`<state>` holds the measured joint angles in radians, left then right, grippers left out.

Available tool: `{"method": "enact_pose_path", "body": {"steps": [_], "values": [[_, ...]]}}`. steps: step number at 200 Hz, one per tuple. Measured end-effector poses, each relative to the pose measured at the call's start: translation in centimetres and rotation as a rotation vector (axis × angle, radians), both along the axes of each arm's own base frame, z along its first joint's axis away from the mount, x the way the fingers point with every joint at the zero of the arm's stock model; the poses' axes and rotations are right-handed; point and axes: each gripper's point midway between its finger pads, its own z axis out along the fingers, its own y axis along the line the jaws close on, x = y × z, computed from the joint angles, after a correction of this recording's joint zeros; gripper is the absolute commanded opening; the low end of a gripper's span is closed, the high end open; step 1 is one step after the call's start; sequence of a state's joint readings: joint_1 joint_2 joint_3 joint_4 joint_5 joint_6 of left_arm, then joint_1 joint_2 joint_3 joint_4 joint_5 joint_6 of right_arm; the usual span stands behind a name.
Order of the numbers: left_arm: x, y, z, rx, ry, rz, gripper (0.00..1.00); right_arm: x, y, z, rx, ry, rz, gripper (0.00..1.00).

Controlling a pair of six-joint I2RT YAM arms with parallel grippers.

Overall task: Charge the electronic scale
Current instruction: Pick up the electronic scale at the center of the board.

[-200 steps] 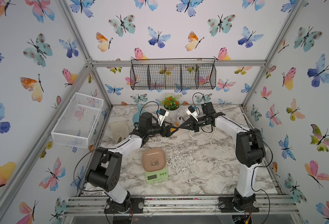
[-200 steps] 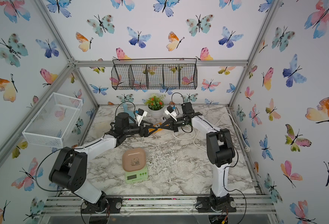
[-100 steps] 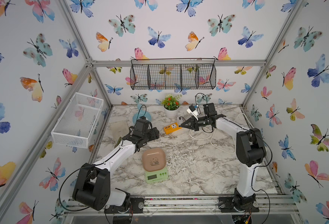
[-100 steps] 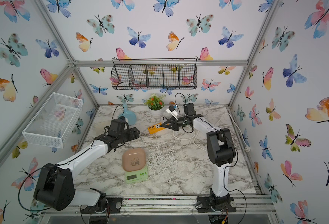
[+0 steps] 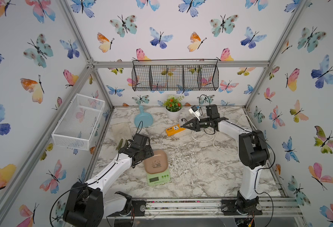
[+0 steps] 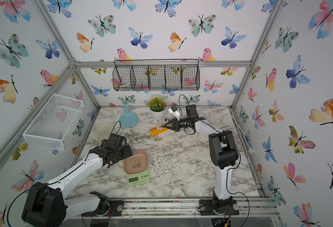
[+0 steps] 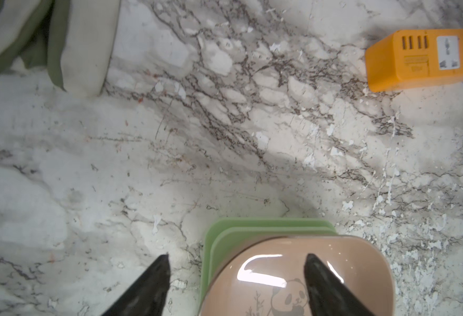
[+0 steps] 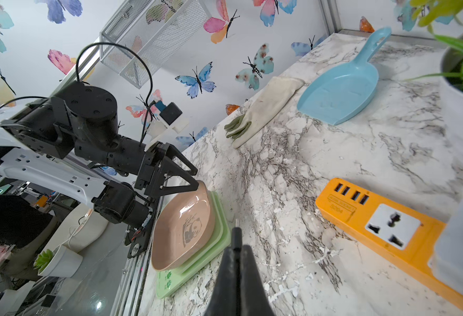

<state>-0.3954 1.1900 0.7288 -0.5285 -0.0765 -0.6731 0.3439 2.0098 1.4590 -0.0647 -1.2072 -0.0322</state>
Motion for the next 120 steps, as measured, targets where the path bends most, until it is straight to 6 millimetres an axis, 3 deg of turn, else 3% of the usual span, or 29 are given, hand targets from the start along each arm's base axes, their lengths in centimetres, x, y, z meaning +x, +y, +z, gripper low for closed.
{"method": "enact_pose_path", "body": {"steps": [30, 49, 66, 97, 120], "values": [[-2.3, -0.3, -1.8, -0.019, 0.070, -0.012, 0.47, 0.0, 0.0, -0.2, 0.001, 0.023, -0.008, 0.02], [-3.2, -0.3, -2.3, -0.034, 0.097, -0.017, 0.44, 0.0, 0.0, 0.1, 0.003, 0.028, -0.011, 0.02], [-3.8, -0.5, -2.3, -0.048, 0.106, -0.023, 0.38, -0.1, 0.0, 0.4, 0.006, 0.025, -0.013, 0.02], [-4.6, -0.3, -2.6, -0.059, 0.118, -0.021, 0.15, -0.1, 0.0, 0.7, 0.011, 0.026, -0.014, 0.02], [-4.6, -0.5, -2.6, -0.062, 0.115, -0.034, 0.04, -0.1, 0.0, 0.5, 0.011, 0.028, -0.014, 0.02]]}}
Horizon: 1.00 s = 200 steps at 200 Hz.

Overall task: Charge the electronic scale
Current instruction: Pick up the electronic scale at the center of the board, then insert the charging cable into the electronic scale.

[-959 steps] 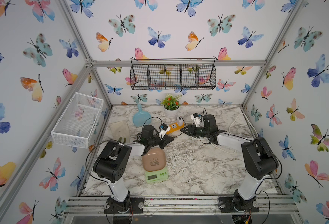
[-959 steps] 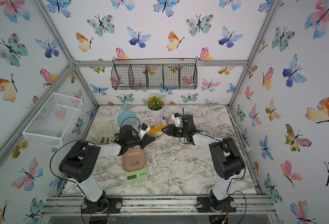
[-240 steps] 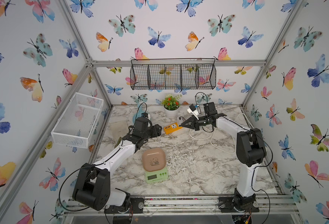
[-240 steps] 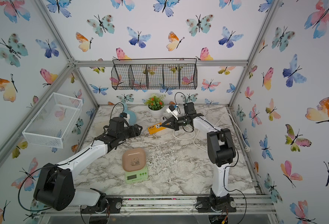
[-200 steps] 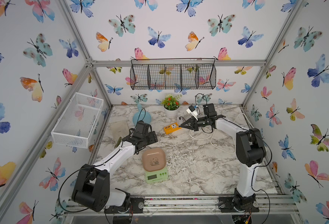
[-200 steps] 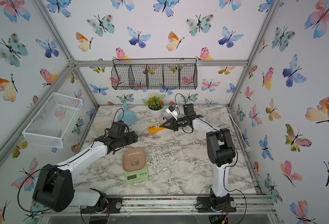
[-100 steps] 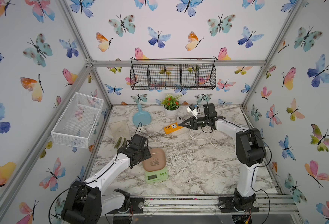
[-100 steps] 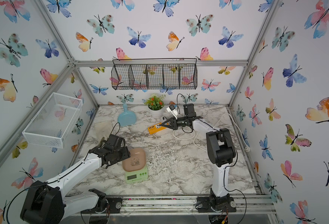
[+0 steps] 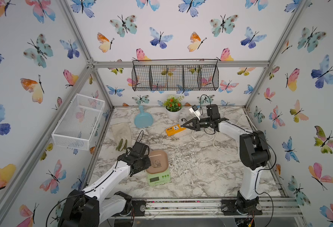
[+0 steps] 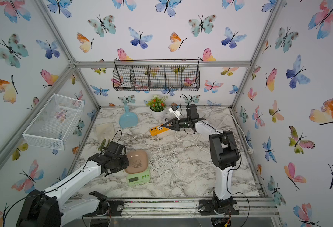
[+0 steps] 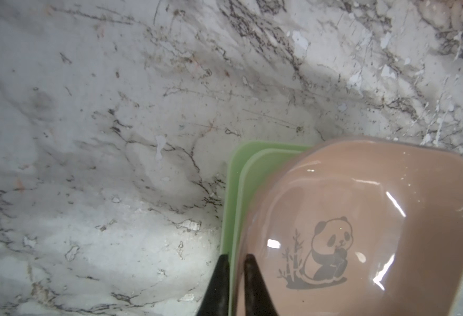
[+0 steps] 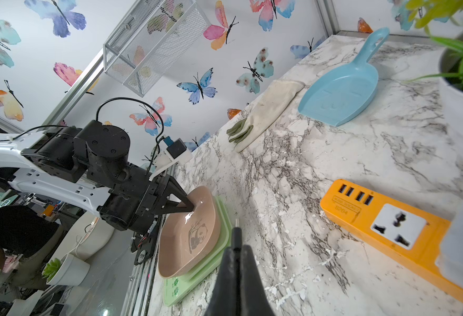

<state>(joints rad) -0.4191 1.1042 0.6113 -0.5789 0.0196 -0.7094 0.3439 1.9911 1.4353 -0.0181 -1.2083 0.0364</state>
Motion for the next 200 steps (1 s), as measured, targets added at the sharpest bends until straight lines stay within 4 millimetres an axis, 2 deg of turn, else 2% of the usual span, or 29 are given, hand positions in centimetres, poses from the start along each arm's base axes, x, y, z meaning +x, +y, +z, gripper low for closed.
{"method": "enact_pose_path", "body": {"steps": [23, 53, 73, 94, 121, 152, 200], "values": [[1.2, -0.6, 0.5, -0.017, -0.053, -0.025, 0.01, -0.5, -0.2, -0.5, -0.005, 0.011, 0.001, 0.02], [4.0, -0.9, 1.5, -0.046, -0.137, -0.061, 0.00, -1.0, -0.3, -0.9, -0.005, 0.023, 0.008, 0.02], [6.8, -0.8, 3.5, -0.059, -0.226, -0.083, 0.00, -1.4, -0.4, -0.8, 0.003, 0.011, 0.021, 0.02], [9.9, -0.8, 6.7, -0.103, -0.352, -0.118, 0.00, -2.2, -0.5, -0.3, 0.019, -0.003, 0.042, 0.02], [12.7, -0.6, 10.2, -0.143, -0.501, -0.164, 0.00, -2.8, -0.5, 0.1, 0.048, -0.019, 0.071, 0.02], [14.7, -0.7, 12.1, -0.192, -0.594, -0.213, 0.00, -3.5, -0.4, 0.0, 0.070, -0.022, 0.101, 0.02], [17.4, -2.8, 14.0, -0.306, -0.662, -0.303, 0.00, -4.7, 0.6, -0.3, 0.094, -0.053, 0.143, 0.02]]}}
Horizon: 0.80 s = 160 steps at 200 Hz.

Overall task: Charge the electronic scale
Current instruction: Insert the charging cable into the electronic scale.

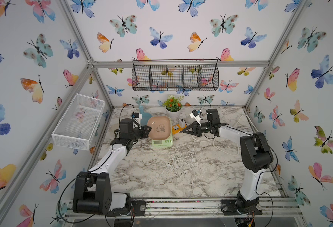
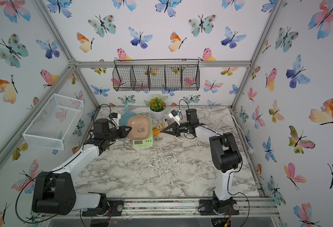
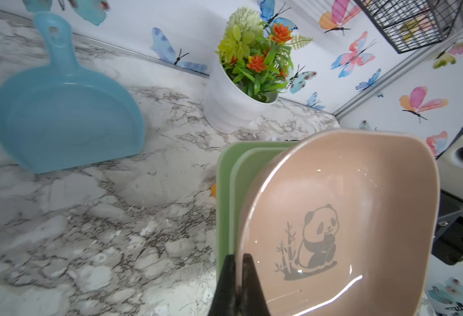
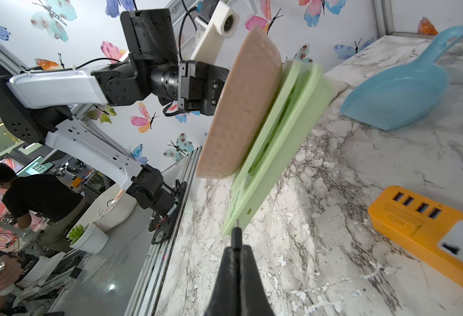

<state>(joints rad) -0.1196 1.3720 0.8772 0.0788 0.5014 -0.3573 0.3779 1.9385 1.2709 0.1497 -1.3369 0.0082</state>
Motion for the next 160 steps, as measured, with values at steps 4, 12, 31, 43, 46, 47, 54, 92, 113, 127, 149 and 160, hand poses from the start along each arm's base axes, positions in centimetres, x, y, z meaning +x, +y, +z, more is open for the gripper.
{"method": "enact_pose_path", "body": {"steps": [4, 12, 31, 43, 46, 47, 54, 92, 113, 127, 149, 160], "values": [[0.2, -0.2, 0.1, -0.007, -0.001, -0.007, 0.00, -0.2, 0.1, -0.1, 0.000, -0.001, 0.003, 0.02], [0.6, -0.5, 0.3, -0.023, -0.001, -0.021, 0.00, -0.4, 0.1, -0.4, 0.001, -0.002, 0.006, 0.02], [1.4, -1.1, 0.6, -0.064, 0.005, -0.051, 0.00, -0.8, 0.4, -0.7, 0.002, -0.003, 0.014, 0.02], [1.8, -1.5, 0.8, -0.091, 0.010, -0.071, 0.00, -0.8, 0.5, -0.6, 0.007, -0.011, 0.016, 0.02], [1.9, -1.5, 0.8, -0.097, 0.009, -0.076, 0.00, -0.8, 0.5, -0.5, 0.009, -0.015, 0.016, 0.02], [1.9, -1.6, 0.8, -0.099, 0.010, -0.077, 0.00, -0.7, 0.5, -0.5, 0.010, -0.016, 0.016, 0.02], [2.1, -1.6, 0.8, -0.109, 0.011, -0.081, 0.00, -0.7, 0.6, -0.4, 0.013, -0.019, 0.015, 0.02], [2.1, -2.1, 0.9, -0.150, 0.019, -0.104, 0.00, -0.6, 0.6, 0.2, 0.025, -0.032, 0.011, 0.02], [2.1, -2.2, 1.4, -0.163, 0.006, -0.111, 0.00, -0.5, 0.7, 0.3, 0.027, -0.026, 0.008, 0.02], [2.1, -2.3, 1.6, -0.172, 0.000, -0.116, 0.00, -0.5, 0.7, 0.3, 0.027, -0.021, 0.007, 0.02], [2.2, -2.5, 2.0, -0.182, -0.014, -0.124, 0.00, -0.4, 0.7, 0.5, 0.027, -0.007, 0.004, 0.02], [2.2, -2.5, 2.1, -0.186, -0.020, -0.124, 0.00, -0.4, 0.7, 0.7, 0.030, -0.004, 0.002, 0.02]]}}
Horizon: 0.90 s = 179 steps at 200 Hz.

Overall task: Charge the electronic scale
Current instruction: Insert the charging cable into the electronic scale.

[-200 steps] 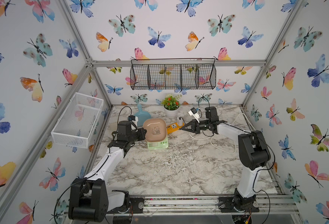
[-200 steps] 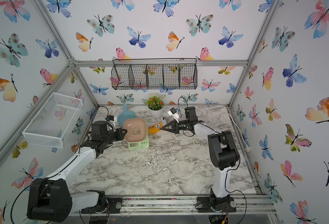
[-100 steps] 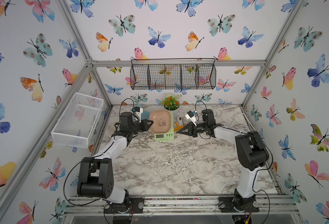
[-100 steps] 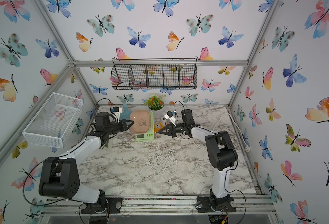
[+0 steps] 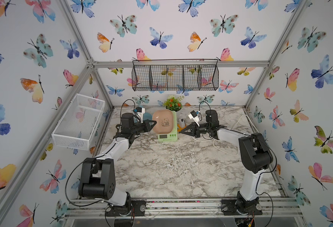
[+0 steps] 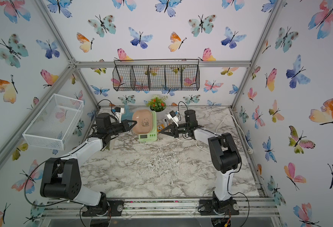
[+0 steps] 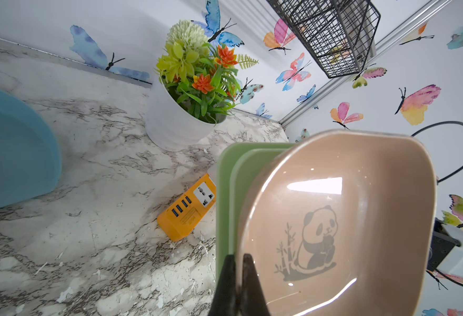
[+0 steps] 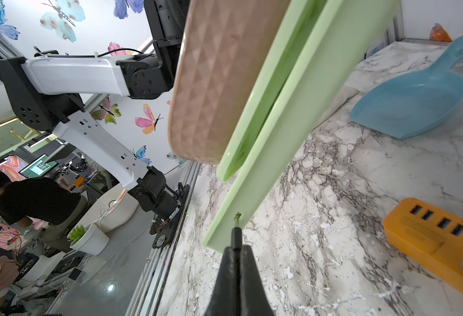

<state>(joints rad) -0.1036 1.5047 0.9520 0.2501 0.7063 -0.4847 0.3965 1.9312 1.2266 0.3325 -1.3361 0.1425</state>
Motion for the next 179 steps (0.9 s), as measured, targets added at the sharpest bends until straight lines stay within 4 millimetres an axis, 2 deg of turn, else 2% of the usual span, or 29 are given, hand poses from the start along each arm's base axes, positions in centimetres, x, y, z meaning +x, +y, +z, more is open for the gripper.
{"method": "enact_pose_path", "body": {"steps": [179], "values": [[0.18, 0.02, -0.27, -0.036, -0.003, 0.007, 0.00, 0.19, 0.11, 0.46, 0.005, 0.030, -0.007, 0.02]]}}
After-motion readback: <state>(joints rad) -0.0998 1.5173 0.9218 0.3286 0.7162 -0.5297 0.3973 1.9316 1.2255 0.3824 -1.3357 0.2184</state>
